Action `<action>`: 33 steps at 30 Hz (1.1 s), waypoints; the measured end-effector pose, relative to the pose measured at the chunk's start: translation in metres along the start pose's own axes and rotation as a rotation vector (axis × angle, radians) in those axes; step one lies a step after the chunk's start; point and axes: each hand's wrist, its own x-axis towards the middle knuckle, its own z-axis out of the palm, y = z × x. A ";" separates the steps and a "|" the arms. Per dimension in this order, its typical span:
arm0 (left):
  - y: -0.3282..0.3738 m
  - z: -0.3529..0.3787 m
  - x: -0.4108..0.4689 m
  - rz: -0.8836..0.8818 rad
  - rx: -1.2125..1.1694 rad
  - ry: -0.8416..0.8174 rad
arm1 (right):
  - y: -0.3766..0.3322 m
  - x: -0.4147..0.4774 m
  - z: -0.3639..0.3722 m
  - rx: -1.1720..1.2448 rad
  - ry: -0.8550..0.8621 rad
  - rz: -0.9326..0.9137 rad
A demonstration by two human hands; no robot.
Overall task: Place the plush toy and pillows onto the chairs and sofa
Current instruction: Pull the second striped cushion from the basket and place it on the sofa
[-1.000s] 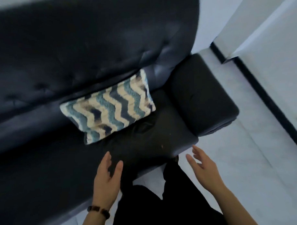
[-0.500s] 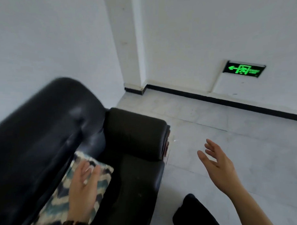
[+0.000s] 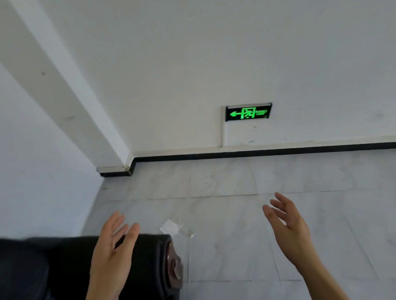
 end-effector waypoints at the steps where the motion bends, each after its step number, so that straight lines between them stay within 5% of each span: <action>1: 0.009 0.019 0.019 0.011 0.004 -0.027 | -0.002 0.018 -0.004 0.010 0.026 0.003; 6: 0.033 0.137 0.124 0.067 0.002 -0.190 | 0.007 0.100 -0.022 0.029 0.189 0.074; 15: 0.157 0.418 0.245 0.221 0.175 -0.828 | 0.003 0.191 -0.124 0.058 0.692 0.246; 24: 0.252 0.709 0.169 0.503 0.277 -1.258 | 0.084 0.215 -0.253 0.217 1.221 0.448; 33: 0.349 0.931 0.085 0.494 0.259 -1.331 | 0.096 0.367 -0.480 0.230 1.206 0.422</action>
